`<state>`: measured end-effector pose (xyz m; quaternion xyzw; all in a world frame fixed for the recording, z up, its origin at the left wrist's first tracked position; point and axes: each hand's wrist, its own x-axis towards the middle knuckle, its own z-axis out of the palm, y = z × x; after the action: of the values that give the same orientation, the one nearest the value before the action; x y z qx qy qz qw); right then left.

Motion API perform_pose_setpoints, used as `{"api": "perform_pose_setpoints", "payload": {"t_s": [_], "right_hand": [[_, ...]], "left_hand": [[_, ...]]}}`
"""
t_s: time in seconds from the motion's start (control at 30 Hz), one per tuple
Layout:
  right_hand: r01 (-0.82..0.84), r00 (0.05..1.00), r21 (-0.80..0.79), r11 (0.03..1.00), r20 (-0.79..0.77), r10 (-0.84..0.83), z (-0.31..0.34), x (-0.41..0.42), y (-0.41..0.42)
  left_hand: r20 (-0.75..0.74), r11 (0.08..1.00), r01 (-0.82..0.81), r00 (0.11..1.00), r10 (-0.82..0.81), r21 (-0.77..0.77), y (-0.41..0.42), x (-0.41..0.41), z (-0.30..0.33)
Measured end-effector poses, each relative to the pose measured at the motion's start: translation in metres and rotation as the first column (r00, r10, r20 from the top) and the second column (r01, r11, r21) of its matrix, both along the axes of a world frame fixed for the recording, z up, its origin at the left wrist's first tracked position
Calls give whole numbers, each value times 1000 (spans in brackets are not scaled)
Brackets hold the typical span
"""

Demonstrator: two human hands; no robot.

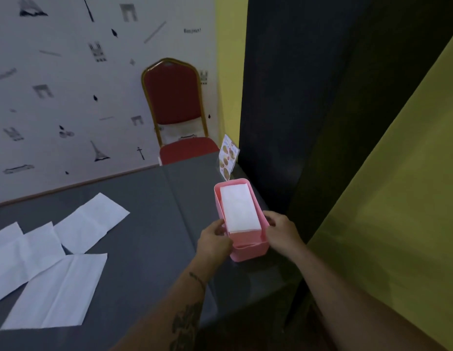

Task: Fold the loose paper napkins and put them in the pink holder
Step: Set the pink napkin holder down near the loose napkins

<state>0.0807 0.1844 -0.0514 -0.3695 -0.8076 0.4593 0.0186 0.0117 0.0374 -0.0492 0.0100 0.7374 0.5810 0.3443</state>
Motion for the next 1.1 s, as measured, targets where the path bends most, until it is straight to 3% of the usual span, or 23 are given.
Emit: {"api": "perform_pose_setpoints", "payload": {"t_s": [0.2,0.5,1.1], "right_hand": [[-69,997,80,994,-24,71,21,-24,-31],[-253,964,14,967,-85,254,42,-84,-112],[-332,939,-4,943,96,331,-2,-107,-167]], "left_hand": [[-48,997,-70,996,69,-14,-33,-20,15],[-167,972,-231,961,220,-52,-132,-55,40],[-110,942,-316,946,304,-111,-179,-49,-6]]}}
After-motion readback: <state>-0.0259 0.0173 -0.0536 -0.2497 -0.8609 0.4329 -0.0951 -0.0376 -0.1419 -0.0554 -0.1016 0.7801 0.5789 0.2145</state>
